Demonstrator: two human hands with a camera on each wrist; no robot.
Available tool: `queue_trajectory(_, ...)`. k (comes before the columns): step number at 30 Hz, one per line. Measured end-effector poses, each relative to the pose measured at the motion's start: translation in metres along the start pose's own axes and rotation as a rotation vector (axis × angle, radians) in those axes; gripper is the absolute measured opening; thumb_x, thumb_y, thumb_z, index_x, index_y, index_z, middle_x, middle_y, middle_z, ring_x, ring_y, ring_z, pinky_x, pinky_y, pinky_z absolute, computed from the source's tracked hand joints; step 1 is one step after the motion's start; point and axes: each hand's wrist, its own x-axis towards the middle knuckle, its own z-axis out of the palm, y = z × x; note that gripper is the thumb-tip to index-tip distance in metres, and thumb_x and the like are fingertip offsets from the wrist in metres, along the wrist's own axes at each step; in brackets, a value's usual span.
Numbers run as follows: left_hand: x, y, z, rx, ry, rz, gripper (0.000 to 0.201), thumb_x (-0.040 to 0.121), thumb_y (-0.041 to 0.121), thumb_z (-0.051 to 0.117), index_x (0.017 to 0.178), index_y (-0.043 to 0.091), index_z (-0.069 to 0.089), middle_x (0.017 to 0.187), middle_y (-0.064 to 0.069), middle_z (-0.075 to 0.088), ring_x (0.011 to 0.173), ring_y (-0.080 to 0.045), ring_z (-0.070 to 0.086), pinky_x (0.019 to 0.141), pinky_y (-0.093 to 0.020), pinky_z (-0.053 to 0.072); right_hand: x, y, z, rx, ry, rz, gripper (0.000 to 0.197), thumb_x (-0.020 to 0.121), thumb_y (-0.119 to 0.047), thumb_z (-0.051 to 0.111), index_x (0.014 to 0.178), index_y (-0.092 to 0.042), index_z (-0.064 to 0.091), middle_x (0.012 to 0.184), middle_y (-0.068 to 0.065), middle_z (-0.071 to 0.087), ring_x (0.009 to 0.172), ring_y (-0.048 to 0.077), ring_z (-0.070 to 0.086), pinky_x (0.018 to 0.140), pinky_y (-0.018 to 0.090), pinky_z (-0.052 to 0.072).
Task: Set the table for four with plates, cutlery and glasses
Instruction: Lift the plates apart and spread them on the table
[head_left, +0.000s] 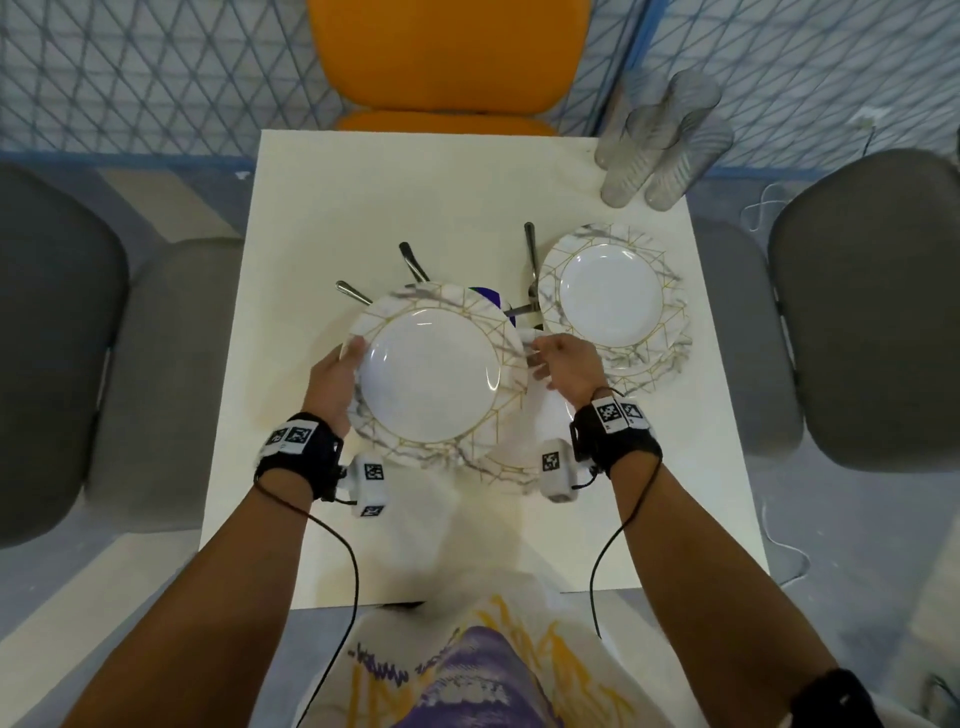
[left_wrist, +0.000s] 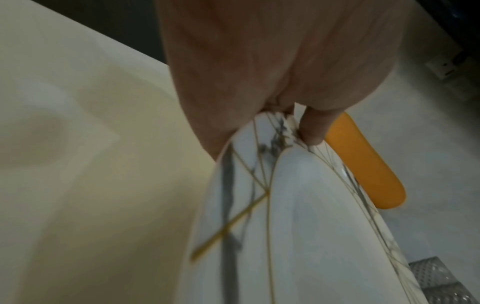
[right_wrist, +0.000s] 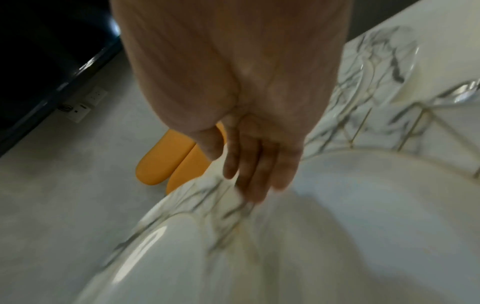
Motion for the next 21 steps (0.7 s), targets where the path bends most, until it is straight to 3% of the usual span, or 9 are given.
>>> queue_trajectory(2, 0.003, 0.003, 0.0, -0.008, 0.061, 0.025, 0.022, 0.103, 0.044, 0.058, 0.1, 0.026, 0.071, 0.096, 0.001, 0.068, 0.081, -0.023, 0.059, 0.083, -0.038, 0.049, 0.005, 0.015, -0.015, -0.242, 0.191, 0.005, 0.015, 0.095, -0.029, 0.058, 0.101, -0.021, 0.068, 0.107, 0.004, 0.072, 0.1, 0.023, 0.063, 0.09, 0.035, 0.049)
queue_trajectory(4, 0.002, 0.006, -0.001, -0.039, 0.109, 0.029, 0.023, 0.103, 0.044, 0.058, 0.109, 0.026, 0.07, 0.098, 0.005, 0.067, 0.092, -0.022, 0.061, 0.088, -0.036, 0.051, 0.008, 0.034, -0.024, -0.47, 0.325, 0.063, 0.034, 0.091, -0.031, 0.066, 0.12, -0.016, 0.06, 0.127, 0.011, 0.059, 0.122, 0.032, 0.052, 0.101, 0.041, 0.045)
queue_trajectory(6, 0.002, 0.009, -0.002, -0.047, 0.149, 0.024, 0.02, 0.104, 0.044, 0.055, 0.097, 0.028, 0.066, 0.088, 0.007, 0.061, 0.083, -0.018, 0.057, 0.075, -0.031, 0.048, 0.005, 0.044, -0.027, -0.538, 0.32, 0.124, 0.051, 0.085, -0.035, 0.073, 0.127, -0.015, 0.051, 0.134, 0.014, 0.048, 0.128, 0.036, 0.043, 0.103, 0.047, 0.044)
queue_trajectory(8, 0.004, 0.01, -0.004, -0.056, 0.181, -0.014, 0.021, 0.102, 0.044, 0.056, 0.087, 0.029, 0.061, 0.084, 0.005, 0.056, 0.077, -0.018, 0.054, 0.071, -0.032, 0.046, 0.005, 0.052, -0.026, -0.539, 0.273, 0.131, 0.056, 0.083, -0.034, 0.077, 0.127, -0.014, 0.048, 0.135, 0.013, 0.048, 0.126, 0.035, 0.044, 0.102, 0.049, 0.045)
queue_trajectory(12, 0.006, 0.013, -0.009, -0.121, 0.226, -0.08, 0.025, 0.09, 0.048, 0.063, 0.089, 0.024, 0.065, 0.096, -0.003, 0.06, 0.088, -0.025, 0.057, 0.083, -0.041, 0.051, 0.012, 0.055, -0.03, -0.506, 0.204, 0.107, 0.045, 0.086, -0.033, 0.076, 0.123, -0.012, 0.06, 0.129, 0.011, 0.058, 0.123, 0.033, 0.052, 0.104, 0.046, 0.045)
queue_trajectory(15, 0.007, 0.018, -0.009, -0.142, 0.264, -0.081, 0.023, 0.097, 0.045, 0.058, 0.094, 0.025, 0.067, 0.088, 0.001, 0.059, 0.078, -0.02, 0.054, 0.075, -0.035, 0.047, 0.017, 0.05, -0.044, -0.416, 0.1, 0.057, 0.03, 0.093, -0.034, 0.065, 0.105, -0.007, 0.069, 0.104, 0.011, 0.067, 0.102, 0.031, 0.061, 0.088, 0.038, 0.049)
queue_trajectory(18, 0.007, 0.02, -0.013, -0.228, 0.313, -0.065, 0.021, 0.092, 0.044, 0.061, 0.081, 0.027, 0.065, 0.078, 0.004, 0.059, 0.071, -0.019, 0.051, 0.062, -0.03, 0.041, 0.018, 0.04, -0.065, -0.21, 0.073, 0.004, 0.019, 0.096, -0.028, 0.059, 0.093, -0.01, 0.063, 0.091, 0.004, 0.064, 0.091, 0.028, 0.058, 0.077, 0.034, 0.044)
queue_trajectory(21, 0.008, 0.025, -0.019, -0.317, 0.355, -0.051, 0.018, 0.086, 0.047, 0.062, 0.082, 0.029, 0.065, 0.095, 0.007, 0.07, 0.081, -0.018, 0.059, 0.068, -0.028, 0.045, 0.019, 0.024, -0.091, -0.197, 0.16, -0.053, 0.011, 0.097, -0.025, 0.056, 0.098, -0.016, 0.061, 0.094, 0.003, 0.064, 0.093, 0.026, 0.057, 0.08, 0.033, 0.042)
